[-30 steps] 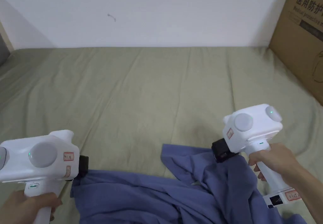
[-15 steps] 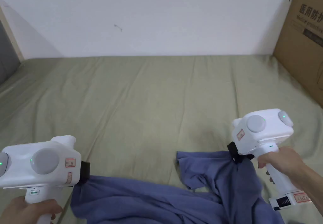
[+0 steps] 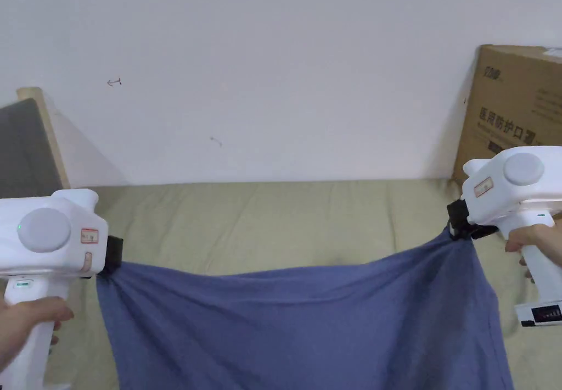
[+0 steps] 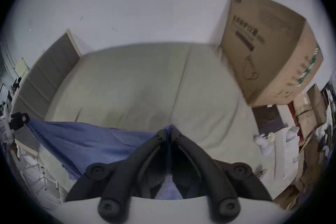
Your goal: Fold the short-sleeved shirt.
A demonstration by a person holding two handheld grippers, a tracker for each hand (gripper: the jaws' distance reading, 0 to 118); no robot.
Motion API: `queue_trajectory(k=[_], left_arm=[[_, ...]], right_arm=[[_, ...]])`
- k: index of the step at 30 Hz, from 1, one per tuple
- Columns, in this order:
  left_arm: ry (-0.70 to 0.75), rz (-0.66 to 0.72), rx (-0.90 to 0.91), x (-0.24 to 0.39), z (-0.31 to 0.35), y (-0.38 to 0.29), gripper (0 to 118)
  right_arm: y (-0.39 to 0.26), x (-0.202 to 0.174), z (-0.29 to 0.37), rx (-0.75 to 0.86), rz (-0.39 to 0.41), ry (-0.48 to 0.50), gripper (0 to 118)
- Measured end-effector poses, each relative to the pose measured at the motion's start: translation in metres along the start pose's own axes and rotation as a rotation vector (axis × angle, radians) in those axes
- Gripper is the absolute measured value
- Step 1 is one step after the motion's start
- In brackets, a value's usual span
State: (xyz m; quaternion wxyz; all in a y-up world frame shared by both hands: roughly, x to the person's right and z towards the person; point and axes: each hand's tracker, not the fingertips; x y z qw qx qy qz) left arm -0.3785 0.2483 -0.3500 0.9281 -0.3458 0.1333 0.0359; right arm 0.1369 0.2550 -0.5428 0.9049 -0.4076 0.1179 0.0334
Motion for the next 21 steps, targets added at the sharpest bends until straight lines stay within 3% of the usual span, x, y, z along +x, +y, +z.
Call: queue_trajectory(k=[4,10,13,17,21], left_arm=[[0.035,0.013,0.098,-0.004,0.045,0.03,6],[0.043,0.029,0.228,-0.008,0.101,0.076,6],[0.053,0.038,0.274,-0.007,0.117,0.101,6],[0.083,0.028,0.313,-0.004,0.118,0.139,6],[0.092,0.05,0.333,-0.004,0.103,0.186,6]], right_arm=[[0.015,0.024,0.065,0.127,-0.086,0.017,5],[0.043,0.038,0.15,0.287,-0.135,0.054,5],[0.064,0.04,0.17,0.345,-0.14,0.033,5],[0.093,0.041,0.18,0.392,-0.21,0.074,5],[0.135,0.038,0.17,0.405,-0.21,0.048,5]])
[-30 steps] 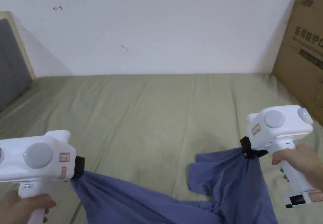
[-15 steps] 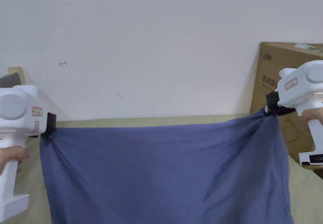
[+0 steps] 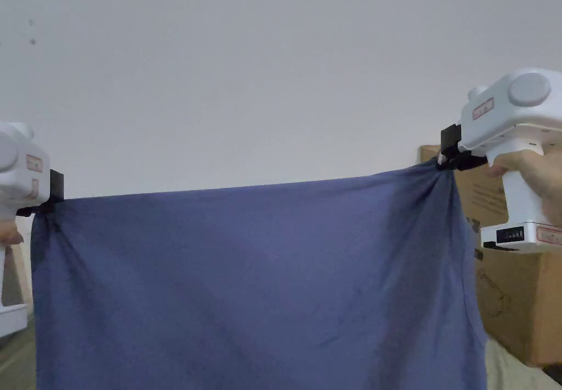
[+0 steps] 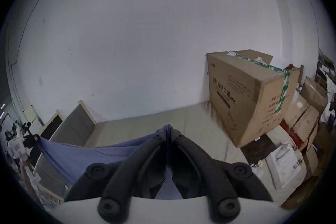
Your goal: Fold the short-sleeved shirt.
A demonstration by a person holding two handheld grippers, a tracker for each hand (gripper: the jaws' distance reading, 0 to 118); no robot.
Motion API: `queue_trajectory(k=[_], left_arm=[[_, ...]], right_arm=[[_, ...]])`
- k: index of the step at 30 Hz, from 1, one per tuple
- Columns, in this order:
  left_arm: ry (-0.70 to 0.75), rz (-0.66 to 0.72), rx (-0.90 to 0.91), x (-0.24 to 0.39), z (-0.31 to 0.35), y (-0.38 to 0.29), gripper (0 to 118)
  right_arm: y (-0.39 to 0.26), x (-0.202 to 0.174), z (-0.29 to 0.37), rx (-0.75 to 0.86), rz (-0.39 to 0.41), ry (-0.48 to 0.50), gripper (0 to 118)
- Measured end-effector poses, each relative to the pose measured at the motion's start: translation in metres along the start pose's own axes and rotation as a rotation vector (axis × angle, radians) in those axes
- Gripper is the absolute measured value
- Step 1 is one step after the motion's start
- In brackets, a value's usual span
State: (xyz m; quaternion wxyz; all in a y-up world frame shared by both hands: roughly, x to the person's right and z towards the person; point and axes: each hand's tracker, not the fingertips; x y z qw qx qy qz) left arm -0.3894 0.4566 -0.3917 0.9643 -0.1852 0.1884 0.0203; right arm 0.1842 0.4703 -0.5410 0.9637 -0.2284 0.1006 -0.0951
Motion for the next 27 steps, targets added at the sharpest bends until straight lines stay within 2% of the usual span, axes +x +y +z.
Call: queue_trajectory(k=[7,11,14,16,17,18,22,27], left_arm=[[0.048,-0.02,0.068,0.012,-0.064,0.08,6],[0.089,0.018,0.165,0.009,-0.09,0.121,6],[0.074,0.041,0.197,0.006,-0.097,0.144,6],[0.059,0.125,0.233,0.008,-0.098,0.154,6],[0.061,0.075,0.224,0.01,-0.1,0.159,6],[0.087,0.035,0.246,0.013,-0.1,0.162,6],[0.111,0.036,0.27,0.017,-0.115,0.152,6],[0.09,-0.023,0.233,0.022,-0.168,0.091,6]], right_arm=[[0.076,-0.033,-0.043,0.079,0.002,-0.021,5],[0.111,-0.05,-0.059,0.11,0.01,-0.026,5],[0.132,-0.061,-0.057,0.139,0.081,-0.058,5],[0.14,-0.069,-0.056,0.179,0.077,-0.072,5],[0.144,-0.072,-0.057,0.189,0.07,-0.07,5],[0.147,-0.074,-0.058,0.185,0.072,-0.068,5],[0.142,-0.073,-0.07,0.197,0.078,-0.055,5],[0.098,-0.052,-0.126,0.077,0.061,-0.058,5]])
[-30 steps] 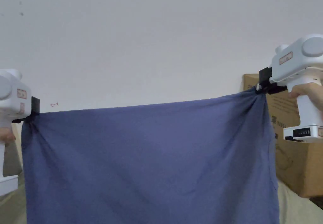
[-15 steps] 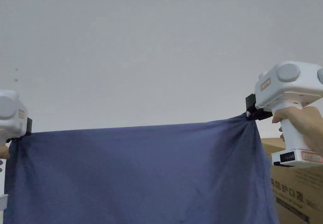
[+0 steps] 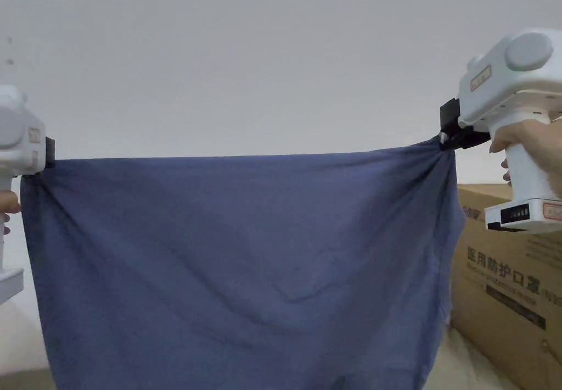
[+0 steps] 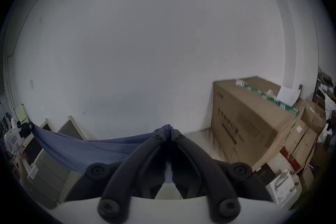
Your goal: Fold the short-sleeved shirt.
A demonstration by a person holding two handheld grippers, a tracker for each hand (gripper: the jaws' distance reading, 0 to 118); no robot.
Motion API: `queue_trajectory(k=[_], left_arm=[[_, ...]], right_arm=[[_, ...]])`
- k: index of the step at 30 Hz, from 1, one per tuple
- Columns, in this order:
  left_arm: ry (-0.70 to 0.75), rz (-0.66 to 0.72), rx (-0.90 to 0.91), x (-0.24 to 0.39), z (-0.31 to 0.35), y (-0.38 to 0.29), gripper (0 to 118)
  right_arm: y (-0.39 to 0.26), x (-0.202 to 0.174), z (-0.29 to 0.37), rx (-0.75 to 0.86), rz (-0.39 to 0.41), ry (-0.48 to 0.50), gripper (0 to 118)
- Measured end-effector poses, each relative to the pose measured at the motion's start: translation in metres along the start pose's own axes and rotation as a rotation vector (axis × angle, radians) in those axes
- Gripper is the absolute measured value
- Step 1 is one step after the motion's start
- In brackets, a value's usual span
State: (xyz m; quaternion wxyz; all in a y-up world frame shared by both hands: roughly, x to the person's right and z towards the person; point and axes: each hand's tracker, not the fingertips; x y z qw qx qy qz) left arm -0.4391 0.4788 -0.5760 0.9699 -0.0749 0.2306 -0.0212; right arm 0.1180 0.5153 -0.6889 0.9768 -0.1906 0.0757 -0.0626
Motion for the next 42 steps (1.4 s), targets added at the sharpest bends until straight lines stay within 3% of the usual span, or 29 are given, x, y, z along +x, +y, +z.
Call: queue_trajectory(k=[6,12,15,20,22,25,31,36,42], left_arm=[[0.011,-0.129,-0.219,0.041,-0.072,-0.15,6],[0.0,-0.168,-0.599,0.071,-0.131,-0.329,6],[-0.009,-0.154,-0.708,0.074,-0.146,-0.398,6],[-0.008,-0.152,-0.781,0.067,-0.127,-0.457,6],[-0.018,-0.155,-0.779,0.061,-0.107,-0.464,6],[-0.03,-0.164,-0.776,0.044,-0.071,-0.462,6],[-0.073,-0.015,-0.742,-0.008,0.053,-0.458,6],[-0.065,-0.178,-0.731,-0.037,0.167,-0.48,6],[-0.062,-0.208,-0.744,-0.072,0.286,-0.511,6]], right_arm=[[-0.113,0.009,-0.109,-0.211,-0.007,-0.055,5],[-0.268,0.025,-0.212,-0.472,-0.045,-0.096,5],[-0.337,0.039,-0.247,-0.617,-0.01,-0.09,5],[-0.414,0.065,-0.247,-0.722,-0.076,-0.098,5],[-0.428,0.071,-0.234,-0.738,-0.051,-0.107,5],[-0.443,0.08,-0.195,-0.739,-0.077,-0.085,5],[-0.488,0.091,-0.07,-0.722,-0.018,-0.035,5],[-0.541,0.104,0.051,-0.724,-0.08,-0.021,5],[-0.606,0.106,0.177,-0.738,-0.088,-0.03,5]])
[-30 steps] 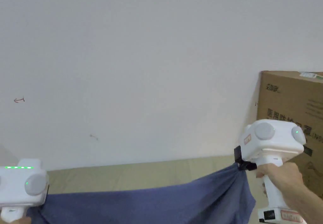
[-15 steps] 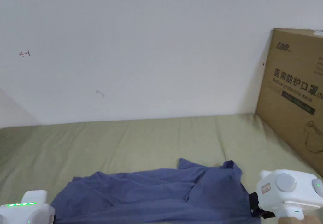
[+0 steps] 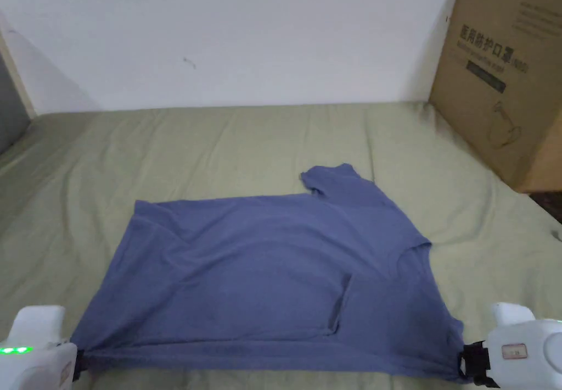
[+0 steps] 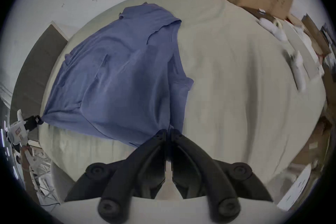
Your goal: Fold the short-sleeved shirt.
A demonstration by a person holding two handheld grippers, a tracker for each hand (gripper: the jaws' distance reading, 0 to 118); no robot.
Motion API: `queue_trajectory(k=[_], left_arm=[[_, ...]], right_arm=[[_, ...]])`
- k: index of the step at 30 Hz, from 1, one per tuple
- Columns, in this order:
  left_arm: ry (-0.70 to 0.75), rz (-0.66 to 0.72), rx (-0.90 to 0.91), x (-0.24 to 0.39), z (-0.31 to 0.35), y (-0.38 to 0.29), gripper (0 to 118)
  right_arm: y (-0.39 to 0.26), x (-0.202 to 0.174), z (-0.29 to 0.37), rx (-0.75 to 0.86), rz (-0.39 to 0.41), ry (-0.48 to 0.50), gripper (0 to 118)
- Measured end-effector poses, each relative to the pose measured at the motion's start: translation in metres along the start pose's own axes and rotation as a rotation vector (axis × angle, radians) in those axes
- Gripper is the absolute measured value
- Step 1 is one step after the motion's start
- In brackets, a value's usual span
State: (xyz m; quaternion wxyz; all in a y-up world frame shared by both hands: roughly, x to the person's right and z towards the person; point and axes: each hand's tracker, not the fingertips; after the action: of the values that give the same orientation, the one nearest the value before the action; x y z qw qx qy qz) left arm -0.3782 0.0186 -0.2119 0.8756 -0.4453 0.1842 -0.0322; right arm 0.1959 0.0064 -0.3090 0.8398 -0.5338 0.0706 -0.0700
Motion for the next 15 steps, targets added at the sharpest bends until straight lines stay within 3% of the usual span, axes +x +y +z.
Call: queue_trajectory(k=[5,13,14,15], left_arm=[[0.007,0.058,-0.012,-0.015,0.042,-0.053,6],[-0.024,0.086,0.008,-0.018,0.055,-0.073,9],[-0.051,0.114,-0.012,-0.019,0.055,-0.071,23],[-0.065,0.122,-0.025,-0.02,0.057,-0.069,57]], right_arm=[[-0.058,0.001,0.032,0.026,-0.003,0.003,5],[-0.07,0.003,0.04,0.057,-0.02,-0.007,5],[-0.068,0.001,0.041,0.053,-0.015,-0.016,9],[-0.067,-0.001,0.043,0.055,0.0,-0.041,26]])
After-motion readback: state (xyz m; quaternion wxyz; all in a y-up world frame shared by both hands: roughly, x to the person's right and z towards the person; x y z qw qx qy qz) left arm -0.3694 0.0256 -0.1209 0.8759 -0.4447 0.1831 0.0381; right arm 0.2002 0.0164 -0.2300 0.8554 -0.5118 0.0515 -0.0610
